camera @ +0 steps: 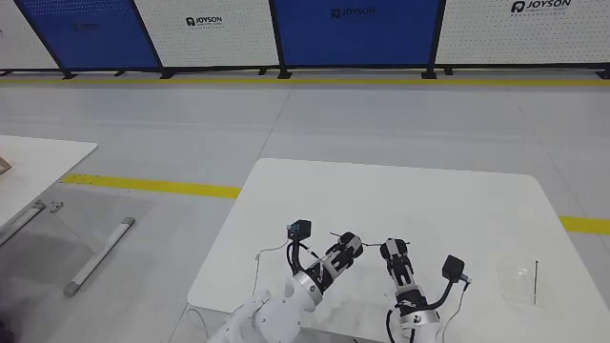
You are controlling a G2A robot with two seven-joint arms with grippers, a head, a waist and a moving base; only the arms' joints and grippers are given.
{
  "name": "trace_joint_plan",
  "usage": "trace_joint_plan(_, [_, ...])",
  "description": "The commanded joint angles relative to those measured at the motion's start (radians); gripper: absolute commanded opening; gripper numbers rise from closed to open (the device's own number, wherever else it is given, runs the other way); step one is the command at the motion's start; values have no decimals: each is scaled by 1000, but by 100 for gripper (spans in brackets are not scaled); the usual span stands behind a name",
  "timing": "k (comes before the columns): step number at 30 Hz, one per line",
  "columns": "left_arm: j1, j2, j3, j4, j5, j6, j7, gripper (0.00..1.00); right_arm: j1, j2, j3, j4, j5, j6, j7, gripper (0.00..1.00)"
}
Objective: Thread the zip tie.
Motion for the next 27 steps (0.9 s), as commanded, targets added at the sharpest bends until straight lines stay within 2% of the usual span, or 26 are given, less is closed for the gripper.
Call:
trace_joint_plan(1, [0,0,1,0,1,0,1,0,-1,0,2,-1,1,-1,2,0])
trace_joint_plan(27, [11,3,1,-10,12,-39,-25,0,10,-5,15,15,15,-18,72,0])
